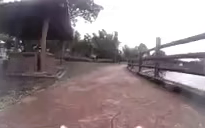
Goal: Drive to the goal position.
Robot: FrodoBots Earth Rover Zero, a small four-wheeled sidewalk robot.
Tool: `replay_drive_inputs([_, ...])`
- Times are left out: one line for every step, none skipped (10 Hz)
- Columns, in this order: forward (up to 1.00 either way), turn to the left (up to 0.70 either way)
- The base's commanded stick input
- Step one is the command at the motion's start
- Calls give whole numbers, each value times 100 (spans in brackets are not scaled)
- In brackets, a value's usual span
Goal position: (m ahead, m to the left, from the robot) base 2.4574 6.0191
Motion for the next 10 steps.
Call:
replay_drive_inputs([100, 10])
replay_drive_inputs([100, 10])
replay_drive_inputs([100, 10])
replay_drive_inputs([100, 10])
replay_drive_inputs([100, 10])
replay_drive_inputs([100, 10])
replay_drive_inputs([100, 10])
replay_drive_inputs([100, 10])
replay_drive_inputs([100, 10])
replay_drive_inputs([100, 10])
